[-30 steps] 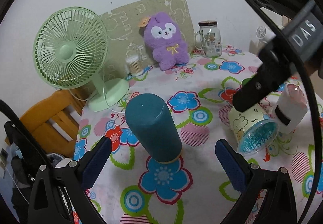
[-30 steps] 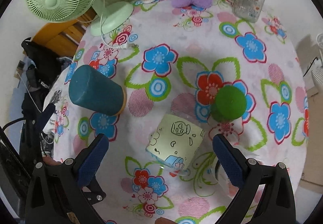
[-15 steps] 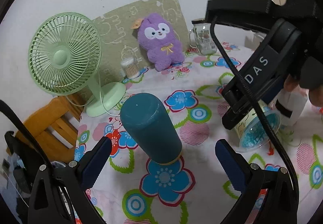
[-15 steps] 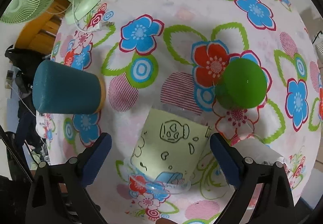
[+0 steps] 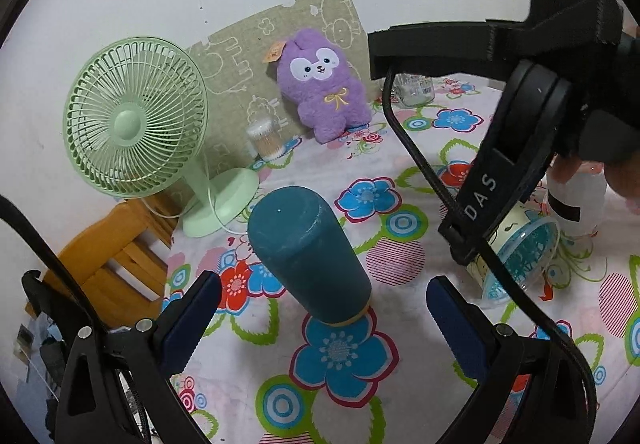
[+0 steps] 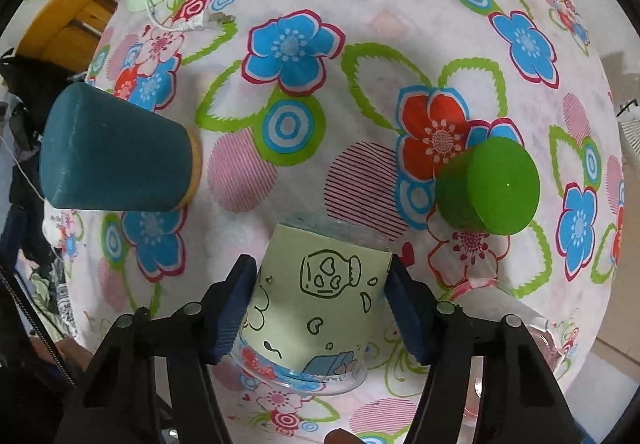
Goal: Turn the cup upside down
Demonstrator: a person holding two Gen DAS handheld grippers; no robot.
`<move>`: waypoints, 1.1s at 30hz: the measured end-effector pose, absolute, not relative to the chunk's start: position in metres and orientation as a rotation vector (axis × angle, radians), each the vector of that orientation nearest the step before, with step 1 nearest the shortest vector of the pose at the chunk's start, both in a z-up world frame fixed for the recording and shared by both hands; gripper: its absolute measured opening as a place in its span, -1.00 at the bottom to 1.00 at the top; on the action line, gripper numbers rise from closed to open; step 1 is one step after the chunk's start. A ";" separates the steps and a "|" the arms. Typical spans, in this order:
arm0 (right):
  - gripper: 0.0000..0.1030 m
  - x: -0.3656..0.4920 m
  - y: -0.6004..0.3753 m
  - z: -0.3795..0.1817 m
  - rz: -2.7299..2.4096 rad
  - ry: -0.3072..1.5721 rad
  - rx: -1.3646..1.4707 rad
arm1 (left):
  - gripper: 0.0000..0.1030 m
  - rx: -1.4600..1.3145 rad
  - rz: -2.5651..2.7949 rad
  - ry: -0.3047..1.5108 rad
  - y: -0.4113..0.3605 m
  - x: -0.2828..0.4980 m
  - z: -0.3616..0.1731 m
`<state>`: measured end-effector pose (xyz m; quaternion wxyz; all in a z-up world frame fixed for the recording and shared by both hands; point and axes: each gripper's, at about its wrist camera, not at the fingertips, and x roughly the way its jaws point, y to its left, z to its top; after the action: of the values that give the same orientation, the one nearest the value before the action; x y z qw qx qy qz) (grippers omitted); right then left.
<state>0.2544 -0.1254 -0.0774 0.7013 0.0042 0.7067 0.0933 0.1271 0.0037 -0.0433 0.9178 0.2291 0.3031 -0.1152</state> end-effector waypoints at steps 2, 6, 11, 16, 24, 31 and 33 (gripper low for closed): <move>0.28 0.252 -0.124 -0.073 0.207 1.552 0.001 | 1.00 0.472 -0.229 0.628 0.005 0.126 -0.043; 0.28 0.242 -0.124 -0.060 0.238 1.531 0.006 | 1.00 0.460 -0.211 0.637 0.011 0.122 -0.041; 0.28 0.218 -0.121 -0.041 0.296 1.504 -0.001 | 1.00 0.407 -0.223 0.645 0.020 0.112 -0.034; 0.28 0.186 -0.106 -0.045 0.369 1.531 0.001 | 1.00 0.357 -0.239 0.660 0.026 0.094 -0.028; 0.28 0.137 -0.108 -0.064 0.432 1.602 0.015 | 1.00 0.325 -0.254 0.715 0.033 0.052 -0.031; 0.28 0.110 -0.106 -0.081 0.443 1.670 0.003 | 1.00 0.360 -0.258 0.764 0.030 0.021 -0.043; 0.28 0.106 -0.106 -0.083 0.442 1.680 0.001 | 1.00 0.378 -0.258 0.773 0.027 0.015 -0.046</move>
<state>0.1058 -0.1058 -0.0833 0.6461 0.0006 0.7381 0.1943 0.0155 0.0274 -0.0458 0.9009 0.1826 0.3736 -0.1246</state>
